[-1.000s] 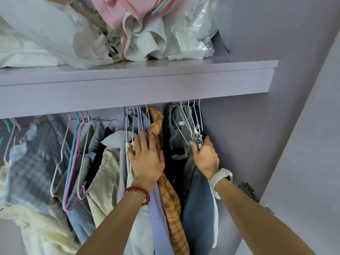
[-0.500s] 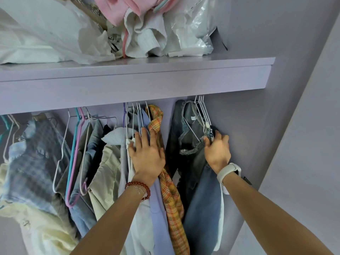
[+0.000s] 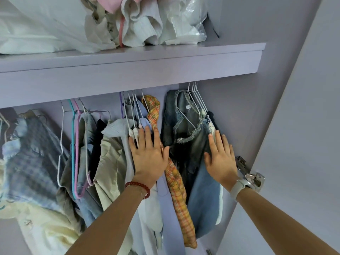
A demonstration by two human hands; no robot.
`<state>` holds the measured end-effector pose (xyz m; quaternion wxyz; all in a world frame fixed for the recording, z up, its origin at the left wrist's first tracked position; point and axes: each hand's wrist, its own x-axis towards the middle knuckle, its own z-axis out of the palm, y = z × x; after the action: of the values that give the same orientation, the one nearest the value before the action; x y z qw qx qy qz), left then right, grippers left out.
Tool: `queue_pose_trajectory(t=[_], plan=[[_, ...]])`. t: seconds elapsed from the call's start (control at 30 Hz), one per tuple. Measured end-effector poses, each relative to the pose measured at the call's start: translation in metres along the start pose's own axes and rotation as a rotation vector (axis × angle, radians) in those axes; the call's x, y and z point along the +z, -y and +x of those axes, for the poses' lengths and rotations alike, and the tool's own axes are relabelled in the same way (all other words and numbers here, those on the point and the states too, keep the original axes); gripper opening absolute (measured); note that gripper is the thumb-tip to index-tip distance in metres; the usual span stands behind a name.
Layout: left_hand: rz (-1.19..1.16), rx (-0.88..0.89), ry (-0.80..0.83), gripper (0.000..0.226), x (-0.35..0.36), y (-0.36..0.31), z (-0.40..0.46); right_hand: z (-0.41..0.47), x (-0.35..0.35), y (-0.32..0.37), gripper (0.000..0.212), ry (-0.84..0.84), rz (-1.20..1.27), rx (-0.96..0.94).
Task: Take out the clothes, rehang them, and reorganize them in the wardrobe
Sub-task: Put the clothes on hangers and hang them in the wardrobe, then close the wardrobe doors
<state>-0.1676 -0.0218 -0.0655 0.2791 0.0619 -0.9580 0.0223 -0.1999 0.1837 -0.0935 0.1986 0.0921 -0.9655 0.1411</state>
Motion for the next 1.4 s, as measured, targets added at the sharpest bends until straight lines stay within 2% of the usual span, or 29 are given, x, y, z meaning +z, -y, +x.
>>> queue_pose_trajectory(t=[0.13, 0.27, 0.43, 0.6, 0.9, 1.03, 1.1, 1.17, 1.23, 1.3, 1.4], plan=[[0.004, -0.006, 0.141, 0.064, -0.006, -0.006, -0.01, -0.03, -0.013, -0.002, 0.058, 0.028, 0.025, 0.005], [-0.025, 0.064, 0.167, 0.056, -0.032, -0.027, -0.046, -0.062, -0.042, -0.006, 0.054, 0.008, 0.006, -0.033], [-0.199, 0.135, -0.012, 0.048, -0.09, -0.072, -0.092, -0.124, -0.1, -0.025, 0.042, -0.13, 0.107, -0.119], [-0.426, 0.366, -0.28, 0.034, -0.174, -0.134, -0.13, -0.171, -0.192, -0.053, 0.031, -0.362, 0.168, -0.218], [-0.536, 0.537, -0.489, 0.04, -0.314, -0.219, -0.125, -0.226, -0.359, -0.081, 0.033, -0.823, 0.135, -0.324], [-0.576, 0.612, -0.542, 0.045, -0.355, -0.254, -0.122, -0.239, -0.409, -0.093, 0.039, -1.038, 0.039, -0.236], [-0.568, 0.653, -0.563, 0.047, -0.369, -0.265, -0.122, -0.237, -0.424, -0.099, 0.05, -1.035, 0.04, -0.097], [-0.551, 0.681, -0.58, 0.048, -0.38, -0.271, -0.122, -0.233, -0.433, -0.101, 0.061, -0.895, 0.27, 0.057], [-0.546, 0.691, -0.584, 0.049, -0.389, -0.272, -0.123, -0.229, -0.437, -0.103, 0.062, -0.732, 0.479, 0.156], [-0.582, 0.68, -0.595, 0.05, -0.396, -0.268, -0.123, -0.23, -0.436, -0.103, 0.056, -0.738, 0.509, 0.138], [-0.674, 0.645, -0.642, 0.05, -0.409, -0.253, -0.128, -0.236, -0.433, -0.092, 0.046, -0.848, 0.51, 0.042]])
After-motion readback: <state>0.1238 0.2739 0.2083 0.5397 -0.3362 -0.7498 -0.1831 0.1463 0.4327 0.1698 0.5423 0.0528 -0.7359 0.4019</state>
